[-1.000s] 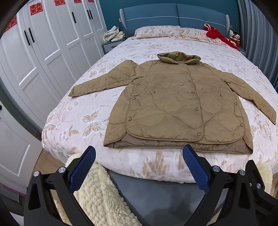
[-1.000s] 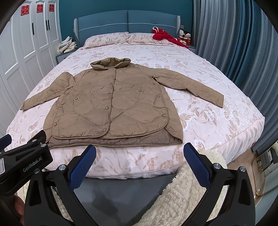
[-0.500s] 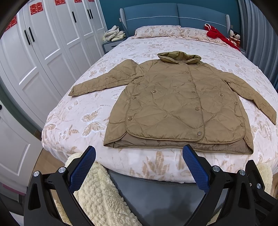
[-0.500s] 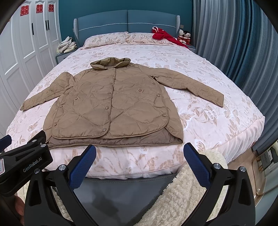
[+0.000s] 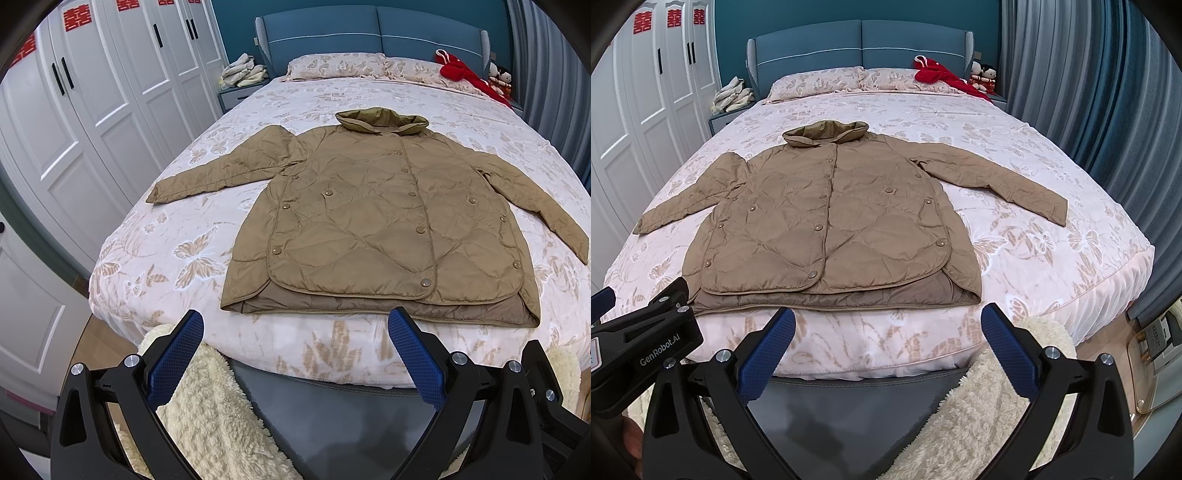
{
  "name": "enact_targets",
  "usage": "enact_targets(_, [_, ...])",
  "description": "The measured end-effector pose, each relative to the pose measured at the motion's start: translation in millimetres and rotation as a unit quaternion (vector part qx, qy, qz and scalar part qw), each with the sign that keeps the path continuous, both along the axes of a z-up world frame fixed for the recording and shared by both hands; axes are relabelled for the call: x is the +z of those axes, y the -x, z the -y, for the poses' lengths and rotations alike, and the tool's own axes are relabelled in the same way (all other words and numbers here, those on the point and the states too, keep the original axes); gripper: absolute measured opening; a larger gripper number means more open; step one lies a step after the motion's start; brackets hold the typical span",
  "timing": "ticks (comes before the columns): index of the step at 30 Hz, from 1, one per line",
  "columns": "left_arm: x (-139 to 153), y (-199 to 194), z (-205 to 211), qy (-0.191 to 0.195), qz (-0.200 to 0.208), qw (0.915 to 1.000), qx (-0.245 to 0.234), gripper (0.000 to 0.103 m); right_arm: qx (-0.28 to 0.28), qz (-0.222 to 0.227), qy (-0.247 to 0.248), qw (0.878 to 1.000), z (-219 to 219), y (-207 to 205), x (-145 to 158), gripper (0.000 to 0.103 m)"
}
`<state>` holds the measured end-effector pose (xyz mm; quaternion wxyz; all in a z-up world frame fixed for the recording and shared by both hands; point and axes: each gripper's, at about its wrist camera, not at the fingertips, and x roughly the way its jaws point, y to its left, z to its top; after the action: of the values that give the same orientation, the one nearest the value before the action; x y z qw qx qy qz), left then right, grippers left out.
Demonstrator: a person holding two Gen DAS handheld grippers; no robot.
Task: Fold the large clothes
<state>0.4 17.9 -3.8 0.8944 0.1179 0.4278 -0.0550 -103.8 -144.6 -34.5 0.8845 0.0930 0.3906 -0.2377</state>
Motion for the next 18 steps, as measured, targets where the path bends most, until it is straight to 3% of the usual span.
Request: enact_targets(18, [-8.4, -4.0, -5.7, -0.002, -0.008, 1.0, 0.002, 0.098, 0.001, -0.006, -0.004, 1.0, -2.6, -2.9, -3.7, 0.098])
